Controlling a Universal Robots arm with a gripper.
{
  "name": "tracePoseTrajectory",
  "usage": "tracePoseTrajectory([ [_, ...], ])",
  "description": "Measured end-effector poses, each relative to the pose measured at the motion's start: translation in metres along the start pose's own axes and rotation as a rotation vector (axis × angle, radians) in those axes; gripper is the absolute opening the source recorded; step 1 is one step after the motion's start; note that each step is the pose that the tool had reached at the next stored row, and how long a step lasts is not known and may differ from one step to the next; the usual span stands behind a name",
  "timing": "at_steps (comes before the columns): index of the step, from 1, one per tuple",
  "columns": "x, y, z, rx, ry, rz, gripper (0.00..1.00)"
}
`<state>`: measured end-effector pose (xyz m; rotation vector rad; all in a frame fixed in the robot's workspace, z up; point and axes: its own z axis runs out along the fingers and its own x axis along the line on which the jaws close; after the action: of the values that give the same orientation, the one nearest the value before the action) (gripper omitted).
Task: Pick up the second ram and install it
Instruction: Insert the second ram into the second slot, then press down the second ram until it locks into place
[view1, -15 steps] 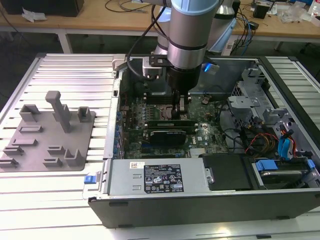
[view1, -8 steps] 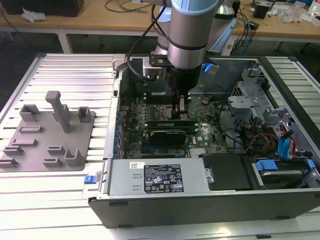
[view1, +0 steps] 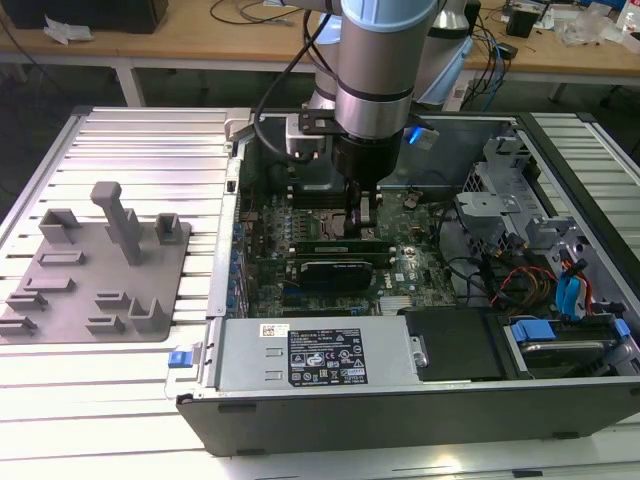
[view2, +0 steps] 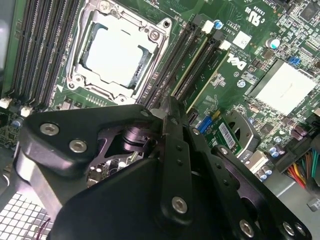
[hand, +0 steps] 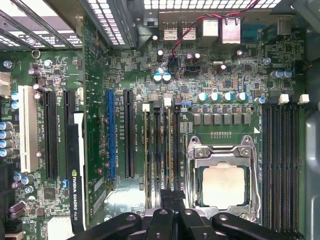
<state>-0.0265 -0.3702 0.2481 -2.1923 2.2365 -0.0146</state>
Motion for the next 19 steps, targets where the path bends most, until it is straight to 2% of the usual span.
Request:
tracePoseTrajectory([
  [17, 0.0000, -0.0004, 0.0006, 0.0144, -0.0003, 0.000, 0.08],
  [18, 0.0000, -0.0033, 0.0006, 0.0142, -0.0002, 0.000, 0.08],
  [19, -0.0003, -0.0174, 0.0011, 0.0134, -0.0003, 0.000, 0.08],
])
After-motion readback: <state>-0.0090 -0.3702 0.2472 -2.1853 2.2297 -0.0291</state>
